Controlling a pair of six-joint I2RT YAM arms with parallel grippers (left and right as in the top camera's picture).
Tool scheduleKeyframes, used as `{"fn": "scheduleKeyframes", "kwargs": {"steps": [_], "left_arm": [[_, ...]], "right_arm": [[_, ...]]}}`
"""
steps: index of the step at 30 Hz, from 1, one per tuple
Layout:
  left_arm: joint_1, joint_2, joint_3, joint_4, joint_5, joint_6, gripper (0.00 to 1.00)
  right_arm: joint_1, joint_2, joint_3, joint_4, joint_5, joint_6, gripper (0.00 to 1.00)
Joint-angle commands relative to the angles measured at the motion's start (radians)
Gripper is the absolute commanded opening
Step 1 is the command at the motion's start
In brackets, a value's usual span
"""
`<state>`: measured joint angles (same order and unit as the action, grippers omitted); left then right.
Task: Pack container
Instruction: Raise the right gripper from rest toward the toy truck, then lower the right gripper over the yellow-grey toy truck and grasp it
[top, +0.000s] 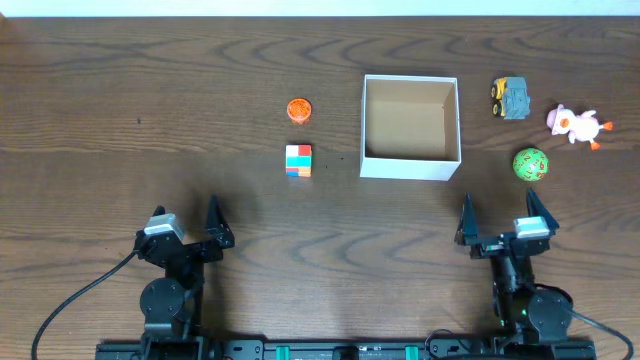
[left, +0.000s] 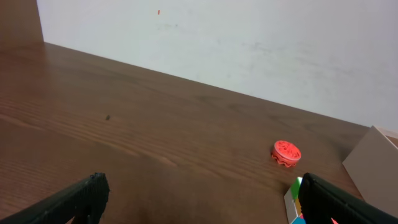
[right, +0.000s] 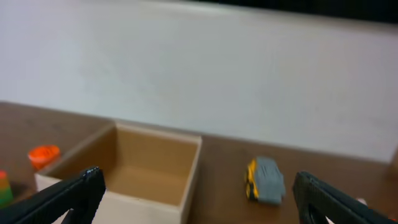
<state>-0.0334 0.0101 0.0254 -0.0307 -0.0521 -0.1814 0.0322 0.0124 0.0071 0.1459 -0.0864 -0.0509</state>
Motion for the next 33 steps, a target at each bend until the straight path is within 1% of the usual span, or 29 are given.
{"fn": "scheduleKeyframes", "kwargs": {"steps": [1, 6, 11, 13, 17, 20, 23, 25, 28, 33], "left_arm": [[0.004, -0.004, -0.021, -0.039, -0.008, 0.016, 0.98], [0.004, -0.004, -0.021, -0.039, -0.008, 0.016, 0.98], [0.004, -0.004, -0.021, -0.039, -0.008, 0.016, 0.98], [0.004, -0.004, -0.021, -0.039, -0.008, 0.016, 0.98], [0.004, -0.004, -0.021, -0.039, -0.008, 0.016, 0.98], [0.004, -0.004, -0.021, -0.039, -0.008, 0.016, 0.98], [0.004, -0.004, -0.021, -0.039, -0.008, 0.016, 0.98], [0.004, -0.004, -0.021, -0.039, -0.008, 0.016, 0.98], [0.004, -0.004, -0.021, -0.039, -0.008, 0.016, 0.98], [0.004, -0.004, -0.021, -0.039, -0.008, 0.016, 0.98]], "right_arm": [[0.008, -0.005, 0.001, 0.050, -0.087, 0.016, 0.99], [0.007, -0.001, 0.074, 0.050, -0.102, 0.006, 0.99], [0.007, 0.063, 0.225, -0.031, -0.102, -0.093, 0.99], [0.007, 0.126, 0.308, -0.089, -0.100, -0.117, 0.99], [0.003, 0.317, 0.500, -0.256, -0.094, -0.123, 0.99], [-0.014, 0.523, 0.651, -0.396, -0.094, -0.123, 0.99], [-0.024, 0.719, 0.763, -0.462, -0.143, -0.122, 0.99], [-0.024, 0.812, 0.812, -0.484, -0.229, -0.122, 0.99], [-0.024, 0.899, 0.841, -0.480, -0.357, -0.122, 1.00], [-0.024, 0.964, 0.842, -0.468, -0.373, -0.122, 0.99]]}}
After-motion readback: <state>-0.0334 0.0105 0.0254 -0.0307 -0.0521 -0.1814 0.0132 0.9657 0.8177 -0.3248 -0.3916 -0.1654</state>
